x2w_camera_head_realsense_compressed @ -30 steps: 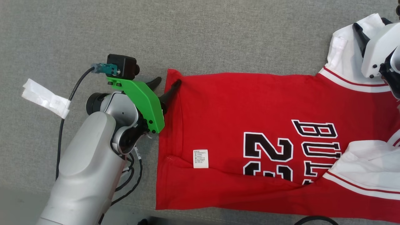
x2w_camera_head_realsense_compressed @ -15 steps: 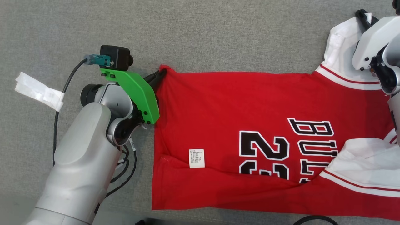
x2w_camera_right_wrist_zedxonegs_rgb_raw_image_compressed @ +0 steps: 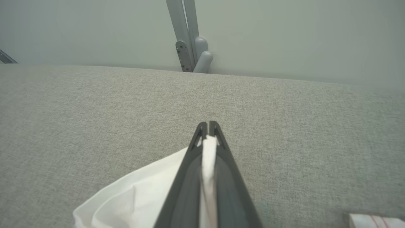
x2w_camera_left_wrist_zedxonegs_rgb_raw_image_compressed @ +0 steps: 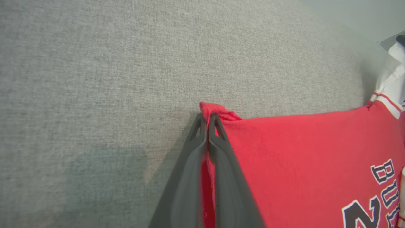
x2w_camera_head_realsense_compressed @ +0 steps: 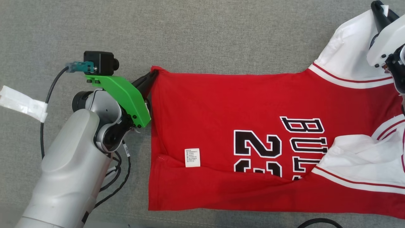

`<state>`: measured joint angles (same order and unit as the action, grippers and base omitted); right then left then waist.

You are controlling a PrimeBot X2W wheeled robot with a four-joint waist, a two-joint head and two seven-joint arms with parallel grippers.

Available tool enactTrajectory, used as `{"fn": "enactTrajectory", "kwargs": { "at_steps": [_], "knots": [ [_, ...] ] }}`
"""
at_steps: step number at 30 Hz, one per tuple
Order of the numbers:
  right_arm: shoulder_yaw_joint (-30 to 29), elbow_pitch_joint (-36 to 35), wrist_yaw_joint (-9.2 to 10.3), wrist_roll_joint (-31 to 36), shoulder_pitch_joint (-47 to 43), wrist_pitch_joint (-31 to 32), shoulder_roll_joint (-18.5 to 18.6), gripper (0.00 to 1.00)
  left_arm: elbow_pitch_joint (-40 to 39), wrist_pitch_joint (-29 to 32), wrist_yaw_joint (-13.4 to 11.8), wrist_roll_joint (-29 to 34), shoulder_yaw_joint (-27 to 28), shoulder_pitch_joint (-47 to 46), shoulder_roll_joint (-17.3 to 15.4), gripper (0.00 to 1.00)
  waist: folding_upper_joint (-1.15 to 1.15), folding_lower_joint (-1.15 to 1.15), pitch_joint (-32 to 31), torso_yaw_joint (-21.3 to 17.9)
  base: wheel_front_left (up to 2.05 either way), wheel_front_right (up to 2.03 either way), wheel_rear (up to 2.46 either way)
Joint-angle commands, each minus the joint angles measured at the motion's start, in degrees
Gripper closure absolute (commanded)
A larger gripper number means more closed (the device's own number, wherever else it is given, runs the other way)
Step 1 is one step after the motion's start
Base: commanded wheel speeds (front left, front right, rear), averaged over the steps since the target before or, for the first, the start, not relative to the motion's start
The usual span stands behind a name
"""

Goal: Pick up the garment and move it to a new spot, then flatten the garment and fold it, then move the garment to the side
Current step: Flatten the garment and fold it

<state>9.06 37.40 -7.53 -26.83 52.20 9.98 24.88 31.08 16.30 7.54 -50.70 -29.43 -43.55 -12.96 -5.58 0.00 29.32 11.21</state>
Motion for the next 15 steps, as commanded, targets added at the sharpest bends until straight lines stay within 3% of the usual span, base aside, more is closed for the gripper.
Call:
{"fn": "enactTrajectory", "kwargs": {
  "at_steps": [1, 8, 15],
  "knots": [
    [0.06, -0.59, 0.09, -0.97, -1.52, -0.29, 0.64, 1.00, -0.71, -0.98, -0.08, -0.92, 0.02, 1.13, -0.98, 1.00, -0.01, 0.00, -0.25, -0.03, 0.00, 0.00, 0.00],
    [1.57, -6.96, 0.09, -5.89, -6.59, -3.12, 1.35, 1.00, -4.15, -5.37, -0.06, -1.72, 0.27, 3.86, -2.90, 1.00, -0.01, 0.00, -3.02, -0.53, 0.00, 0.00, 0.00],
    [2.52, -19.84, 0.08, -11.67, -18.47, -4.42, 3.42, 1.00, -11.36, -7.93, -0.67, -1.08, -0.34, 11.03, -5.19, 1.00, -0.01, 0.00, -7.95, -2.12, 0.00, 0.00, 0.00]
  ]
}}
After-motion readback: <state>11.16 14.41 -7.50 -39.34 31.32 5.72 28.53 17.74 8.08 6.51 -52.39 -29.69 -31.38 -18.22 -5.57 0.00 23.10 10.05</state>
